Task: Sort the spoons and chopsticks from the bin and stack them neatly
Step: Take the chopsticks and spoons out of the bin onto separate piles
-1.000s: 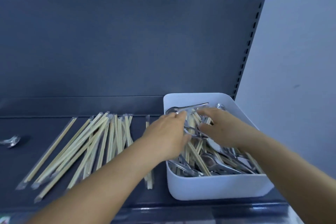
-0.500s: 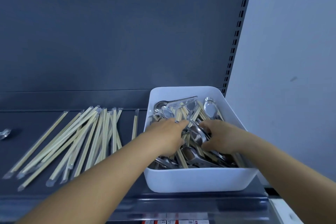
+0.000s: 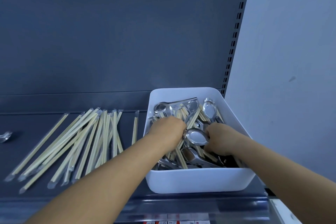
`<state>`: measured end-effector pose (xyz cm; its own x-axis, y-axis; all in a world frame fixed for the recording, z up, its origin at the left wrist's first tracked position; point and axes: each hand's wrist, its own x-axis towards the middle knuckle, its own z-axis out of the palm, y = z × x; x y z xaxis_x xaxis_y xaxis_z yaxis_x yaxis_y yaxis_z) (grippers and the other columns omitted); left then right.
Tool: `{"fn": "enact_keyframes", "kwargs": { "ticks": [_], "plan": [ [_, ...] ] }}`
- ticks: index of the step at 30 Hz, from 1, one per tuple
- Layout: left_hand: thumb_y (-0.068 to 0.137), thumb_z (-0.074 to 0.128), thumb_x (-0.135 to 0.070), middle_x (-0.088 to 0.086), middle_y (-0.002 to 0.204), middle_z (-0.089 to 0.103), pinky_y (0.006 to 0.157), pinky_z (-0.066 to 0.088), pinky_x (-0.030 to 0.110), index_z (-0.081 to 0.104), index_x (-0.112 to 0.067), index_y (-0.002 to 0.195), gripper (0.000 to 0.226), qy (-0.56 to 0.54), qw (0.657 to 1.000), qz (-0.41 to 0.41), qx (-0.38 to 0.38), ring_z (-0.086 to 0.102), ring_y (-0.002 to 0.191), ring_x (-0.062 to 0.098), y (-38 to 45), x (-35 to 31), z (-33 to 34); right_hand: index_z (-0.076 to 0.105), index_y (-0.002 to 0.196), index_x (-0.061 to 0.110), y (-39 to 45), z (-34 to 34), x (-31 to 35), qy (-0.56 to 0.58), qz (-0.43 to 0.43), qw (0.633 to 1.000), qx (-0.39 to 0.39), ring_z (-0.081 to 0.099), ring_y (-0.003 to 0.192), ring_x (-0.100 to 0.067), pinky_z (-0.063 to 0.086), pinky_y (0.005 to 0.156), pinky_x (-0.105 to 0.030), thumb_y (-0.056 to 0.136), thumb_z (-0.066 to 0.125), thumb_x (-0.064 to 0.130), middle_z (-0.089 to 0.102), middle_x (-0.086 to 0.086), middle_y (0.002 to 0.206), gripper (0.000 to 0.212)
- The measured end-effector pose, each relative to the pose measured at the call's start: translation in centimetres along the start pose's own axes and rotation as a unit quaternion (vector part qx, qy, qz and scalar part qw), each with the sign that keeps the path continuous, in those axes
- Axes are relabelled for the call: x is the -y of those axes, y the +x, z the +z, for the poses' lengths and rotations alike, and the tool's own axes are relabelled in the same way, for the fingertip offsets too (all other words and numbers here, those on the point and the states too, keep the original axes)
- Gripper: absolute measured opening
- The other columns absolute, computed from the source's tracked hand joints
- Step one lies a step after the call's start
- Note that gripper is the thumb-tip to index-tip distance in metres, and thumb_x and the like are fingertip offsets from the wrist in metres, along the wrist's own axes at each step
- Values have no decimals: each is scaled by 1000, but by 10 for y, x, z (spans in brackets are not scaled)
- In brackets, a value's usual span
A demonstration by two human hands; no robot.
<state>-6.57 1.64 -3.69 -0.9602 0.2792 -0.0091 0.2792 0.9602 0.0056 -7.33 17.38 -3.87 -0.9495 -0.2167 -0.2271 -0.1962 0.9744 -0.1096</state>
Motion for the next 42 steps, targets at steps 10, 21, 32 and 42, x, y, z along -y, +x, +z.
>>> {"fn": "enact_keyframes", "kwargs": {
  "ticks": [10,21,32,42],
  "plan": [
    [88,52,-4,6,110,57,76,46,32,65,-20,106,28,-2,1000,5,-31,56,101,31,-6,13,-8,53,96,9,12,4,-6,-14,8,999,-47,59,96,-26,40,71,-25,91,47,14,62,-10,109,10],
    [82,59,-57,11,129,36,82,45,38,47,-14,119,59,-87,989,-117,33,52,108,34,-7,-4,-7,54,78,10,22,-12,-11,19,-32,999,-33,56,81,-24,39,64,-26,88,56,25,59,-9,84,19],
    [87,55,-11,12,102,65,66,42,30,54,-10,82,5,-126,965,-230,8,63,94,30,-1,-10,3,40,60,15,33,1,-10,-59,-87,994,-19,51,70,-22,41,62,-24,83,51,13,43,1,64,26],
    [86,48,-9,10,96,64,62,39,28,54,-12,81,8,-168,941,-277,-99,57,84,29,-5,-6,-2,51,80,15,35,-5,-15,81,-75,992,-59,55,70,-20,39,54,-26,85,45,13,58,-3,78,8]
  ]
}}
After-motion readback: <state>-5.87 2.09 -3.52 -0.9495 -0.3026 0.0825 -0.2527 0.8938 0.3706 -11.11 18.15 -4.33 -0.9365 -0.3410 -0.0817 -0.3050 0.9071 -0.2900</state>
